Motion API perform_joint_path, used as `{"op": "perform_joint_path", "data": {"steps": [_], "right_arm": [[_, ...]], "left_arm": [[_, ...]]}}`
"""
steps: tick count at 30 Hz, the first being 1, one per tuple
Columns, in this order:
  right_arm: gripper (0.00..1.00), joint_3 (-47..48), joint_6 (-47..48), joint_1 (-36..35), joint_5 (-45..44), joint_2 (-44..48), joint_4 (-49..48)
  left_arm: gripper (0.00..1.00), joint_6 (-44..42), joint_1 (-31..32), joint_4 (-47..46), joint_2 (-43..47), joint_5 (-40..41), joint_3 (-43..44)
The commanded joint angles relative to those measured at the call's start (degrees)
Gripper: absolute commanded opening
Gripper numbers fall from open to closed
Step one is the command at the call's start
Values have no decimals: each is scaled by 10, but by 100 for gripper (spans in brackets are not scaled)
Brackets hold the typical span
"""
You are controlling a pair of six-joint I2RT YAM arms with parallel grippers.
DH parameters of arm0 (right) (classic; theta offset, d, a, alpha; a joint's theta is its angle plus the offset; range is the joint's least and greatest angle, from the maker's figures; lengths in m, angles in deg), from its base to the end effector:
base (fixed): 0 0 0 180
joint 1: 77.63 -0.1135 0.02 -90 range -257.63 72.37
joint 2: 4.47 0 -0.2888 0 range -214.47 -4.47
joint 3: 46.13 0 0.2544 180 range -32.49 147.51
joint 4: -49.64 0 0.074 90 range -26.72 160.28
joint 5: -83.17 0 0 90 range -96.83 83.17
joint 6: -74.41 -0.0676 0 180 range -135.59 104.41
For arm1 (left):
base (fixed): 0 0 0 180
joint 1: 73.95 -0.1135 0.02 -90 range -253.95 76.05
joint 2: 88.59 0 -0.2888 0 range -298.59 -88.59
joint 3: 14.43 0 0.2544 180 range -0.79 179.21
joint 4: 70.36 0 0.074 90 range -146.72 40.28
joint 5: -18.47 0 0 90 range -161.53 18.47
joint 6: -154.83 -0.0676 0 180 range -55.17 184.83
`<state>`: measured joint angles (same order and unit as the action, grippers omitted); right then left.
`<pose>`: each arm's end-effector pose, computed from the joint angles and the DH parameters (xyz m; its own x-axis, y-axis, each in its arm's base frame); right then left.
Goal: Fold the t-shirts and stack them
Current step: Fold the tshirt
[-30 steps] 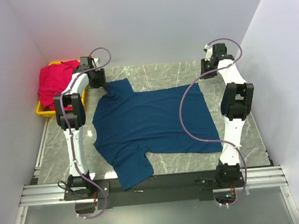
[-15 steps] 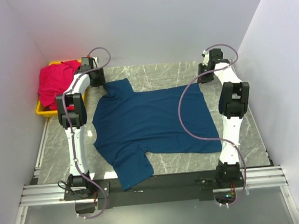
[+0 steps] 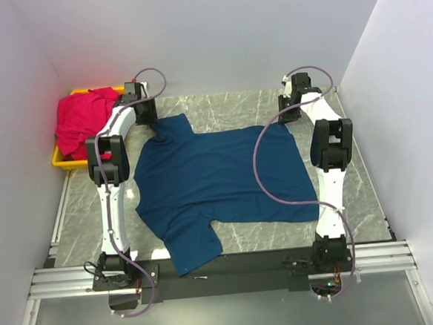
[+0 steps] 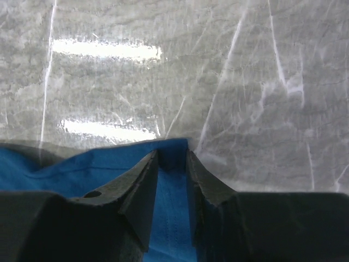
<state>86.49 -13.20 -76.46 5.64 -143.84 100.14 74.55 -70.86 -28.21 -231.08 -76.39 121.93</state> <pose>0.5677 0.0030 0.1539 -0.8361 -0.0237 -0.5481 -0.1318 0.9785 0.1589 0.5949 -0.0379 0.1567 -0.7532 -0.1278 -0.6453 -0.0174 0.9845 -0.1747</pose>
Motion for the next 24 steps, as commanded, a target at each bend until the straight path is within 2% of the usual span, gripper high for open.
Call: {"op": "perform_joint_path", "data": {"steps": [1, 5, 7, 9, 12, 17, 20, 24], "right_arm": [[32, 23, 2, -6, -14, -12, 7], [14, 23, 2, -6, -18, -12, 5], [10, 23, 3, -6, -19, -13, 6], [0, 24, 2, -6, -21, -13, 5], [0, 24, 2, -6, -15, -11, 4], [0, 23, -5, -2, 8, 18, -11], [0, 29, -14, 6, 20, 43, -22], [0, 34, -21, 18, 40, 74, -35]], "left_arm": [[53, -4, 6, 7, -18, 6, 20], [47, -4, 6, 7, -22, 1, 23], [36, -4, 6, 8, -23, -3, 24], [24, -5, 6, 7, -23, -13, 26], [12, -6, 6, 1, -21, -16, 28], [0, -12, 6, -19, -4, -10, 62], [0, -33, 4, -28, 23, -7, 85], [0, -51, 0, -57, 81, -24, 66]]}}
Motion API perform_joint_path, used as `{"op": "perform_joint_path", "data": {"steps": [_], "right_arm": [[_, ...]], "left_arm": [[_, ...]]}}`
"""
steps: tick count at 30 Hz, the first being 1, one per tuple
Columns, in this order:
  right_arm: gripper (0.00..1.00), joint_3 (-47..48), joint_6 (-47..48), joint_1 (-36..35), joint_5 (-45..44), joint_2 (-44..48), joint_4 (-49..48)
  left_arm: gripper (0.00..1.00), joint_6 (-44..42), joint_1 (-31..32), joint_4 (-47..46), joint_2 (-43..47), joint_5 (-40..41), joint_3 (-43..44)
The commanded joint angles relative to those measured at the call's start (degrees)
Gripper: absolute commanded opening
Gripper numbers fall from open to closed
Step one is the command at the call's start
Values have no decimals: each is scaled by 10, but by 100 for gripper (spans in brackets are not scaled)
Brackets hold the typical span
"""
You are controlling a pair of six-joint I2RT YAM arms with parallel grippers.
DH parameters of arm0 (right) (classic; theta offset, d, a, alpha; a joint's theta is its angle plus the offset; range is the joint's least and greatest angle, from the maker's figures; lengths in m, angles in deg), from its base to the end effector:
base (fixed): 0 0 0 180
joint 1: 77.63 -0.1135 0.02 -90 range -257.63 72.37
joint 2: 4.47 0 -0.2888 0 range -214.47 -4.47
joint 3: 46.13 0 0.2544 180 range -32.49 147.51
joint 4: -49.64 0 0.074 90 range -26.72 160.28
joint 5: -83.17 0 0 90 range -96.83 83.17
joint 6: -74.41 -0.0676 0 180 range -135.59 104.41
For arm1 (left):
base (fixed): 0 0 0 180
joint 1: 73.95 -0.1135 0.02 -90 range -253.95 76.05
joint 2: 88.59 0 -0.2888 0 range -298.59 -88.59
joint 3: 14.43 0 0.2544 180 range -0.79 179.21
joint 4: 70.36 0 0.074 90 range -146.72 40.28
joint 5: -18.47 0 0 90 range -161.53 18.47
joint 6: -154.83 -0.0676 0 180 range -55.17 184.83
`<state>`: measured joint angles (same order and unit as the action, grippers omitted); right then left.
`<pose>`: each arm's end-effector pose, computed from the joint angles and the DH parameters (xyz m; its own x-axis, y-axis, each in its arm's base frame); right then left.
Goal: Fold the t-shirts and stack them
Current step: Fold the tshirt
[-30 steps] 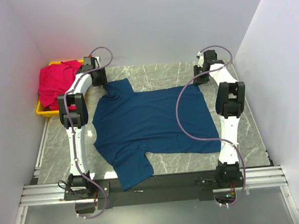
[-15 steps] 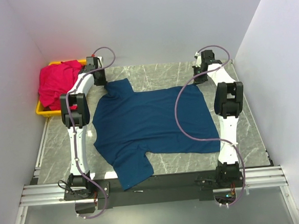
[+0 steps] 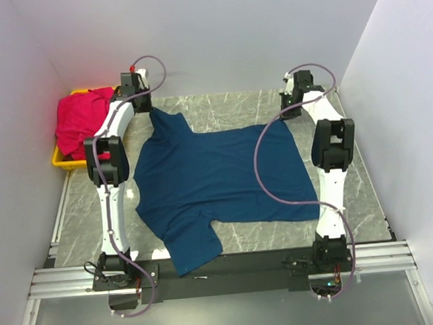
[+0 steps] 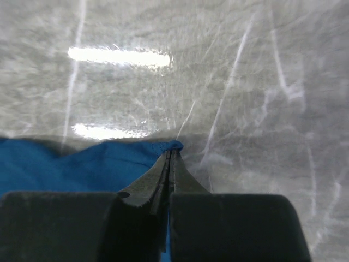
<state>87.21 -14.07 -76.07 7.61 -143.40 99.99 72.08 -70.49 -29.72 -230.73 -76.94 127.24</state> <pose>0.5693 0.0014 0.1629 -0.8248 -0.0032 -0.5653 -0.1352 0.9721 0.1917 0.6074 -0.0431 0.1958 -0.6676 -0.0855 -0.7396 0.0471 0.9865 -0.1566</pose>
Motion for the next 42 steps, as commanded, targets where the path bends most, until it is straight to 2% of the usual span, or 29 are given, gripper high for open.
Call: {"op": "perform_joint_path", "data": {"steps": [1, 10, 17, 24, 35, 42], "right_arm": [[0, 26, -13, 16, 23, 81, -35], [0, 8, -10, 36, 65, 123, -33], [0, -38, 13, 46, 80, 165, -17], [0, -96, 39, 55, 94, 208, -4], [0, -123, 71, 61, 111, 223, 26], [0, -133, 89, 67, 113, 224, 46]], "left_arm": [[0, -29, -5, -47, 91, -23, -4], [0, -55, -12, -49, 182, -79, -79], [0, -85, -15, -36, 274, -130, -171], [0, -107, -15, -16, 374, -130, -284], [0, -94, -9, 23, 497, -131, -441], [0, -101, 23, 45, 569, -89, -530]]}}
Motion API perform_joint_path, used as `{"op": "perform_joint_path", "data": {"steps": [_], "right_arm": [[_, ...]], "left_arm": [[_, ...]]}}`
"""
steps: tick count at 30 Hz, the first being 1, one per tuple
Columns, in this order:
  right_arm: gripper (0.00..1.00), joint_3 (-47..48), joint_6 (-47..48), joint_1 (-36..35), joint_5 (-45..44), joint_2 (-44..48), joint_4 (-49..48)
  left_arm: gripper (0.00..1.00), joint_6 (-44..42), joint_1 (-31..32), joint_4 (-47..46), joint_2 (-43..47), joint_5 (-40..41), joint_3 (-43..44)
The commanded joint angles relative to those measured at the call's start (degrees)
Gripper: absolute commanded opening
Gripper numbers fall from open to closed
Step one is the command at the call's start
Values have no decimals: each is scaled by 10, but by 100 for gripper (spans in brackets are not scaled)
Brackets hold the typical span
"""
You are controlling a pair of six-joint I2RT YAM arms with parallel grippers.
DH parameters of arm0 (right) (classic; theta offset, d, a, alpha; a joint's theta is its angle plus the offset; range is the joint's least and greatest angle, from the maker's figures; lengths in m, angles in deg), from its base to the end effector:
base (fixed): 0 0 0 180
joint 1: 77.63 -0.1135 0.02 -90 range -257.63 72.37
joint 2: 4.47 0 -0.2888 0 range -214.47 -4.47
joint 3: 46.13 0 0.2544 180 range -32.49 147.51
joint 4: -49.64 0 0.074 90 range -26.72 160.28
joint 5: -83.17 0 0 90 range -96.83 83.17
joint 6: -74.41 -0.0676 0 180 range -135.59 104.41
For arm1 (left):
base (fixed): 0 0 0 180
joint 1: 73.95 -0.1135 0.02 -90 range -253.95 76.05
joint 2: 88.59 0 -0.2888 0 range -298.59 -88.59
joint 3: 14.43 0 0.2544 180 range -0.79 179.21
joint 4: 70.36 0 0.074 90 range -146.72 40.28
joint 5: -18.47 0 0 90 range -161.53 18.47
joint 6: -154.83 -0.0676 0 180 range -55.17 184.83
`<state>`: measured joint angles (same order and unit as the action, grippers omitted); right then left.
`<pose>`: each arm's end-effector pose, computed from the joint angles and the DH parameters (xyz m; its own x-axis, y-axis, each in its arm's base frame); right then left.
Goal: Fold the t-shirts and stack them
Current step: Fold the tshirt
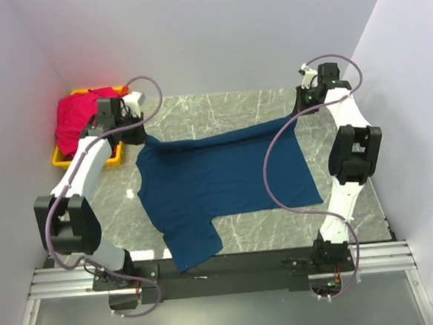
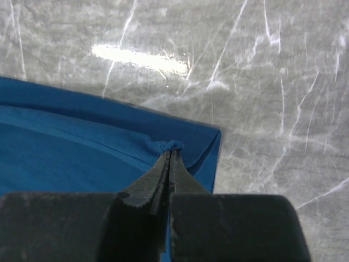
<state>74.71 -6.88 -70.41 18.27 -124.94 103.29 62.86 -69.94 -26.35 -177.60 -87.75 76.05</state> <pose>0.5013 -0.0346 0.2557 -0.7652 -0.0413 -0.6425 -0.2566 0.9348 0.2456 0.3694 -0.0448 0.3149 -0.6647 0.0797 -0.7429 0.2955 0.9413 -0.1634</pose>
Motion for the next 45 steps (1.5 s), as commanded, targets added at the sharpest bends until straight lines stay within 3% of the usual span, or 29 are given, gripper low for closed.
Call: {"op": "perform_joint_path", "data": {"steps": [1, 12, 16, 19, 20, 21, 23, 24, 27, 33, 39, 45], "right_arm": [[0, -12, 22, 10, 7, 40, 13], [0, -80, 51, 11, 9, 57, 20], [0, -100, 54, 11, -1, 52, 15], [0, -104, 54, 10, -7, 46, 16], [0, -104, 55, 11, -8, 44, 16], [0, -104, 55, 10, -9, 41, 17], [0, -104, 56, 11, -10, 40, 17], [0, -104, 56, 10, -10, 38, 17], [0, -104, 55, 11, -6, 41, 18], [0, -105, 53, 11, -2, 38, 18], [0, -107, 52, 10, -1, 37, 18], [0, -108, 54, 10, -3, 37, 17]], "left_arm": [[0, -8, 22, 14, 48, 36, -36], [0, -20, 53, 33, 61, 112, -143], [1, -63, 59, 84, 20, 50, -140], [19, -121, 74, 131, 1, -18, -128], [34, -136, 74, 141, 2, -39, -122], [42, -149, 72, 146, 2, -52, -115], [55, -154, 56, 135, 7, -61, -91], [57, -150, 49, 131, 2, -59, -78], [56, -90, 16, 117, -56, -30, 3], [52, -24, -3, 82, -138, 9, 68], [50, 9, -3, 75, -221, 34, 112], [51, 15, -3, 82, -237, 48, 102]]}}
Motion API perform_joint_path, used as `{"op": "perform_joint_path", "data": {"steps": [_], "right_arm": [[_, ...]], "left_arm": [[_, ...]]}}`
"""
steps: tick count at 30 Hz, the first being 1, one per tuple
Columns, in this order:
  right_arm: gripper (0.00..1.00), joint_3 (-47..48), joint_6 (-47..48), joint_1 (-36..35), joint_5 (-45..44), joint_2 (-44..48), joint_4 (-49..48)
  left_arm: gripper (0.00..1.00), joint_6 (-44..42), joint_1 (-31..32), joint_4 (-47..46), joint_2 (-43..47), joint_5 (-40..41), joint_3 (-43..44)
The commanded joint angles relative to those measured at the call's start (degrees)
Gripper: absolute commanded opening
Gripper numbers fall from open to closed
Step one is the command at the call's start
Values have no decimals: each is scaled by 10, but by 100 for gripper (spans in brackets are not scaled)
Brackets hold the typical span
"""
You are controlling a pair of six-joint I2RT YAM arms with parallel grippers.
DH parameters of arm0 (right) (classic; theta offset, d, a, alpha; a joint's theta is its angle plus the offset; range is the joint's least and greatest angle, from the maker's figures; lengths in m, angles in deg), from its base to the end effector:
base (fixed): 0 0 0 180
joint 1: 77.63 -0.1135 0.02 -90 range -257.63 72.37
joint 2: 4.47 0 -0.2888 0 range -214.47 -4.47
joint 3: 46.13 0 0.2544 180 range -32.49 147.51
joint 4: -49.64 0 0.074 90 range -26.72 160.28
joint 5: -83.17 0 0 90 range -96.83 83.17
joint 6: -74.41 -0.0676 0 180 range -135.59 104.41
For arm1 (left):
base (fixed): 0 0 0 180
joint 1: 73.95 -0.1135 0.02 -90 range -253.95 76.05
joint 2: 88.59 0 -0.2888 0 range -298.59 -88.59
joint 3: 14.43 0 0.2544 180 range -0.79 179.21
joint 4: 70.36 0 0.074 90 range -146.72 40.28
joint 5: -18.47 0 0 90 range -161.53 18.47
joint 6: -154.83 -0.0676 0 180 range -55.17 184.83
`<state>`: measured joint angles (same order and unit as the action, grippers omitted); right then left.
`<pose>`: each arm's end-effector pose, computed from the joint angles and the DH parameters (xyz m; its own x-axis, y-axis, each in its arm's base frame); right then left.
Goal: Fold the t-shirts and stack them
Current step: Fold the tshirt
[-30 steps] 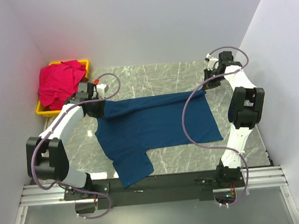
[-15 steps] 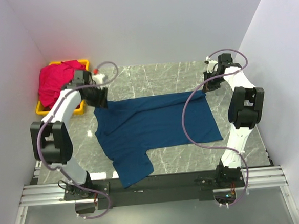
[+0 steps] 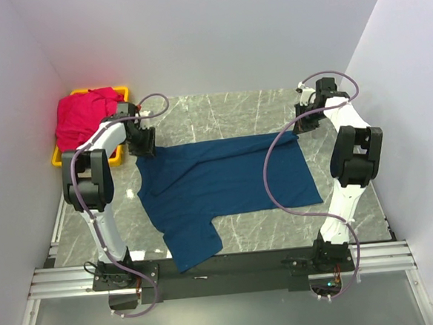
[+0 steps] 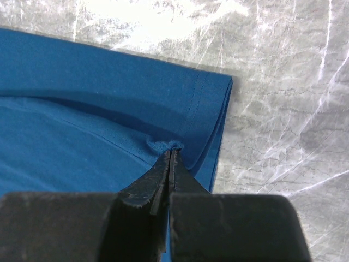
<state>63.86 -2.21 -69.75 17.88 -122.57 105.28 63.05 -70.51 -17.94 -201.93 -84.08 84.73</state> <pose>0.4672 -0.0361 0.2109 -0.8507 -0.0945 -0.5170 -0.2626 0.9285 0.2624 0.4350 -0.0409 0.1879 -0.9112 0.0851 -0.4032 0.1731 0.9670 -0.1870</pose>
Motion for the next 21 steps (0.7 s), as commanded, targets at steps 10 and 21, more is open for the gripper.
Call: {"op": "perform_joint_path", "data": {"steps": [10, 21], "right_arm": [[0, 10, 6, 4, 0, 6, 1], [0, 9, 9, 4, -2, 9, 2]], "left_arm": [[53, 13, 2, -5, -2, 13, -14], [10, 12, 2, 23, 13, -14, -10]]}}
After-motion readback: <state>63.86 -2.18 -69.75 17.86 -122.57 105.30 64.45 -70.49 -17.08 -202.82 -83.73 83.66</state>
